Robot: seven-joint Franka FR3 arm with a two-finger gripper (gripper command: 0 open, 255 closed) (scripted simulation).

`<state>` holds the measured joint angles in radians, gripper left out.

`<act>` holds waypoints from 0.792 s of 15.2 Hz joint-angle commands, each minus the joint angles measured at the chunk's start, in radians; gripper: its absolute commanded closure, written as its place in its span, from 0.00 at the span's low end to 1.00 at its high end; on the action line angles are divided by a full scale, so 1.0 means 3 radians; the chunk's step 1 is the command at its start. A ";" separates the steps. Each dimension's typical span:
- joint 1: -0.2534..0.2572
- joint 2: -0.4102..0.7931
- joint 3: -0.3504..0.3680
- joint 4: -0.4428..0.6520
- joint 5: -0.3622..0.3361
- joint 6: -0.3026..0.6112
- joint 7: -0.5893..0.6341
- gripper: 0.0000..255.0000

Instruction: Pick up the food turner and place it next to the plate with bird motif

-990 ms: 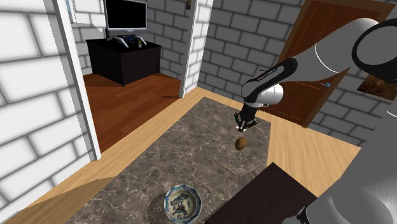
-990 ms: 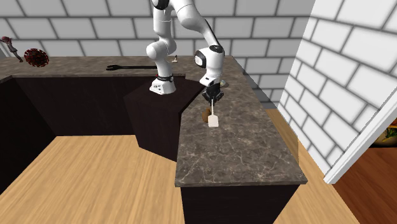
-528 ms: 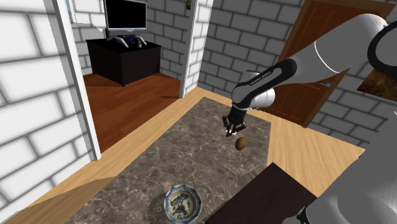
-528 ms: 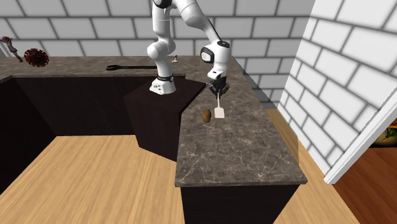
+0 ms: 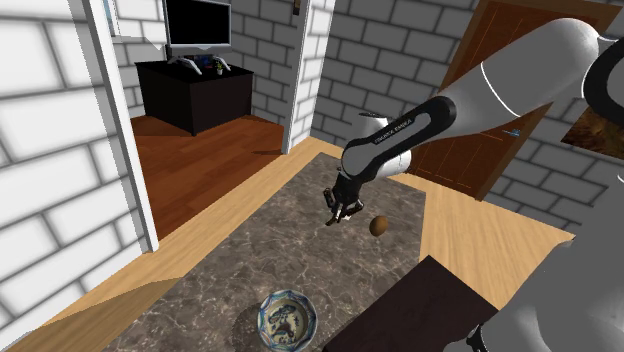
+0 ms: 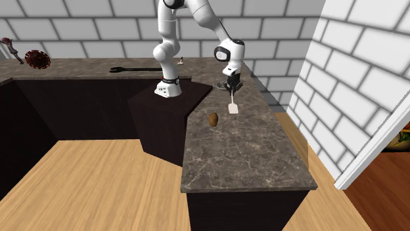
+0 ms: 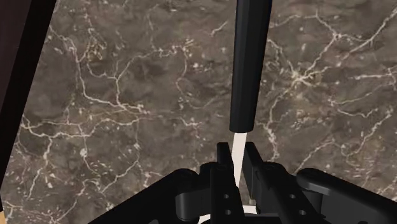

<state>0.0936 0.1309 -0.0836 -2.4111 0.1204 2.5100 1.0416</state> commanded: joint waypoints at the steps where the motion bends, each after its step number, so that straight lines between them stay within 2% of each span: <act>1: 0.0100 0.0016 0.0072 0.0018 -0.0004 0.0009 0.0182 1.00; 12: 0.0626 0.0321 0.0397 0.0453 -0.0082 -0.0063 0.1097 1.00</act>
<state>0.2725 0.2183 0.0310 -2.2857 0.0974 2.4919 1.3541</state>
